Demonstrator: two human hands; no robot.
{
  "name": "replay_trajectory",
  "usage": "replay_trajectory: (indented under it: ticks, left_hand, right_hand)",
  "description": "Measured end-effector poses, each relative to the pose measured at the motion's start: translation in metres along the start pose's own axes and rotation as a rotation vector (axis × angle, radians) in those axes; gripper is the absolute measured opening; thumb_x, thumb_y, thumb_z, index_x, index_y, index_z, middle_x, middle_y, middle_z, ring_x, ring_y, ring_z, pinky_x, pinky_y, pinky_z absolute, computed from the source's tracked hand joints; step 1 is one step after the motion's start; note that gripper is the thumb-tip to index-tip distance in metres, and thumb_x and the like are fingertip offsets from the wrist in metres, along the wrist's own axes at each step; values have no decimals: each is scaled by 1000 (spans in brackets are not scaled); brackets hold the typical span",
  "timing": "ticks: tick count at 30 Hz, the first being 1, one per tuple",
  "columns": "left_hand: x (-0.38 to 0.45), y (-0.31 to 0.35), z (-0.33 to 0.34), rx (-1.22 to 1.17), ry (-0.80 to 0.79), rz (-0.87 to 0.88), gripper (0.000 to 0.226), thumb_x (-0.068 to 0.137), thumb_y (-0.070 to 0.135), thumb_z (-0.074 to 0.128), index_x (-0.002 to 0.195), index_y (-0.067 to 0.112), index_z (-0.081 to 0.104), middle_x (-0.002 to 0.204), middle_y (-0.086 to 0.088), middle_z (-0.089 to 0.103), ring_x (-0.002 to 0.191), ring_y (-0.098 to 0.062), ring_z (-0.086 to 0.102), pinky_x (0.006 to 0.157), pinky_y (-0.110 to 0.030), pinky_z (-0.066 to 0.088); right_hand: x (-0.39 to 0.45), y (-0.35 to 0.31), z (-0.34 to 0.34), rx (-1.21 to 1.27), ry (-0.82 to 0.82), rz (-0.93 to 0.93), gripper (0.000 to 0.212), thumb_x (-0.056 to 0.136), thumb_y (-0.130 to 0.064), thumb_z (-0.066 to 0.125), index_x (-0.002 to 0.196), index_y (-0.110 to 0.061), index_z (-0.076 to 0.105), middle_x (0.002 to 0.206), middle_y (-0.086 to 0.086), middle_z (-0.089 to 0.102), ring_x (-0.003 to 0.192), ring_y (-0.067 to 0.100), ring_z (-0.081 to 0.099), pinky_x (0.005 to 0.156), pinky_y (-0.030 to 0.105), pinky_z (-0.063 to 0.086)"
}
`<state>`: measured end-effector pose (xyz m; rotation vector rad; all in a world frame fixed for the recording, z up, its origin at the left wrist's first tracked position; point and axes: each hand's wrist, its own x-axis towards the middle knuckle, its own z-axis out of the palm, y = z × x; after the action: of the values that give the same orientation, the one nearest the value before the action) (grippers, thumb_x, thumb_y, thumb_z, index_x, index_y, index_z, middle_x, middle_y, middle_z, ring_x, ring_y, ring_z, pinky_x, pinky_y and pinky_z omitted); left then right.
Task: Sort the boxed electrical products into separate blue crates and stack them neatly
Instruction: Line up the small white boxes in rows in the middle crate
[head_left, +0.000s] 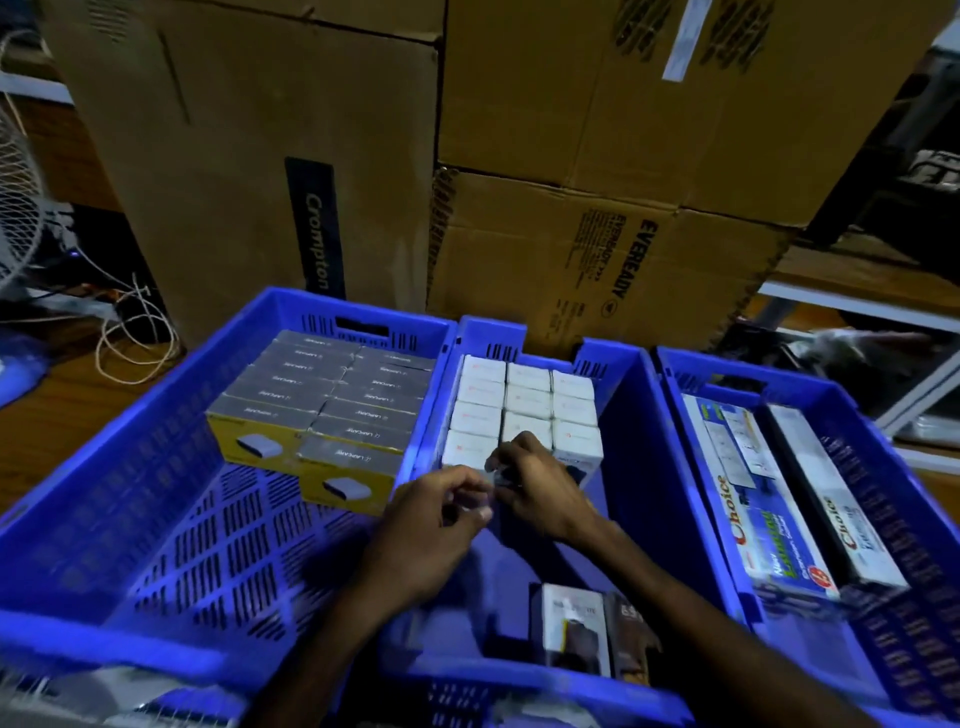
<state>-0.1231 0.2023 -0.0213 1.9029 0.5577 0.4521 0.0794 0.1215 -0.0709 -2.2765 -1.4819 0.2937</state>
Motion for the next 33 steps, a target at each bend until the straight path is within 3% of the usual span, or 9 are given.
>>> replay_trajectory:
  ticks: [3, 5, 9, 14, 18, 23, 27, 30, 33]
  left_hand:
    - [1, 5, 11, 243, -147, 5, 29, 83, 43, 72, 110, 34, 72, 109, 13, 75, 93, -5, 70, 94, -33, 55]
    - [3, 13, 24, 422, -341, 0, 40, 90, 43, 73, 128, 31, 65, 127, 6, 69, 108, -10, 64, 99, -26, 47]
    - [21, 22, 68, 676, -670, 26, 63, 94, 45, 71, 148, 20, 50, 151, -4, 55, 139, -23, 49, 111, -34, 41]
    - [48, 14, 126, 799, -828, -16, 56, 89, 35, 78, 135, 9, 59, 131, -16, 67, 119, -36, 63, 94, -41, 51]
    - [62, -7, 144, 920, -950, -158, 62, 83, 36, 85, 136, 14, 62, 134, -11, 68, 114, -31, 68, 95, -43, 57]
    - [74, -31, 143, 883, -1002, -275, 78, 59, 57, 90, 125, 23, 66, 118, 0, 71, 102, -24, 72, 93, -48, 61]
    - [86, -74, 142, 695, -945, -297, 91, 40, 63, 96, 118, 29, 65, 112, 9, 75, 100, -17, 75, 90, -47, 62]
    - [68, -34, 127, 623, -842, -240, 57, 51, 43, 98, 89, 17, 64, 84, 3, 69, 72, -18, 67, 64, -38, 58]
    - [60, -10, 109, 487, -660, -174, 54, 58, 17, 100, 92, 23, 58, 84, 1, 62, 70, -12, 56, 57, -33, 47]
  right_hand:
    - [-35, 18, -33, -32, -109, -71, 21, 84, -34, 73, 98, -23, 61, 100, -3, 59, 92, 21, 62, 82, 43, 53]
    - [-62, 31, -54, -92, -135, -75, 21, 87, -41, 71, 93, -27, 57, 96, -7, 61, 90, 19, 62, 79, 43, 53]
    - [-104, 47, -85, -154, -99, -77, 18, 90, -42, 65, 99, -28, 59, 99, -11, 62, 95, 19, 63, 80, 45, 53]
    - [-140, 56, -96, -163, 1, -105, 15, 95, -40, 63, 106, -30, 61, 103, -11, 60, 97, 17, 63, 78, 41, 53]
    - [-154, 57, -93, -107, 47, -99, 12, 95, -36, 63, 105, -29, 64, 103, -11, 63, 95, 18, 65, 79, 39, 52]
    - [-165, 53, -95, -87, 77, -182, 30, 79, -28, 52, 102, -18, 68, 97, 1, 68, 92, 30, 65, 76, 44, 51]
    - [-158, 64, -87, -107, 64, -109, 19, 84, -30, 69, 103, -31, 65, 101, -7, 69, 94, 27, 68, 77, 39, 52]
    - [-151, 71, -80, -107, 68, -117, 16, 90, -42, 67, 102, -32, 64, 101, -7, 71, 93, 27, 69, 78, 37, 51]
    - [-148, 69, -81, -54, 101, -123, 24, 89, -47, 65, 105, -29, 67, 102, -8, 73, 94, 24, 70, 80, 37, 52]
